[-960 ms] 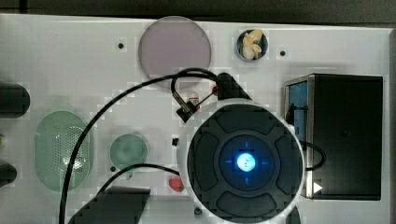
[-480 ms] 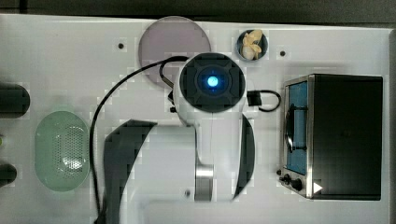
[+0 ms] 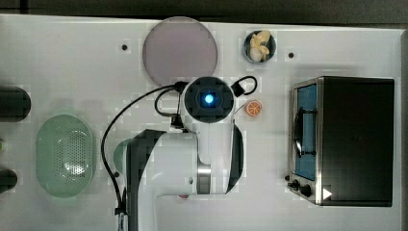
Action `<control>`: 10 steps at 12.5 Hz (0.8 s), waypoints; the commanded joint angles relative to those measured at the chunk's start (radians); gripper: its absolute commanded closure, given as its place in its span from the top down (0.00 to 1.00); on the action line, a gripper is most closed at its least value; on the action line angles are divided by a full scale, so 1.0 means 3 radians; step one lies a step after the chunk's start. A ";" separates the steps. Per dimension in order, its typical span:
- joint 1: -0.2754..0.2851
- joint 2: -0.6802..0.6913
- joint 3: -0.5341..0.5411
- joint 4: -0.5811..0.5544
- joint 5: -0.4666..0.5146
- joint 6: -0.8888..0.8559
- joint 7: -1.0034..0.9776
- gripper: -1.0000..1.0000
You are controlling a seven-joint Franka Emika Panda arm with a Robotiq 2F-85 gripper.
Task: Pick Ketchup from the table and place it in strainer.
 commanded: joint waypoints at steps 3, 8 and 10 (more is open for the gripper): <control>-0.0014 -0.0085 0.0031 -0.0521 0.0027 0.0668 -0.0836 1.00; -0.0002 0.0241 0.0033 -0.0760 -0.0001 0.1139 -0.0835 1.00; 0.0002 0.0441 0.0035 -0.0760 -0.0039 0.1338 -0.0837 1.00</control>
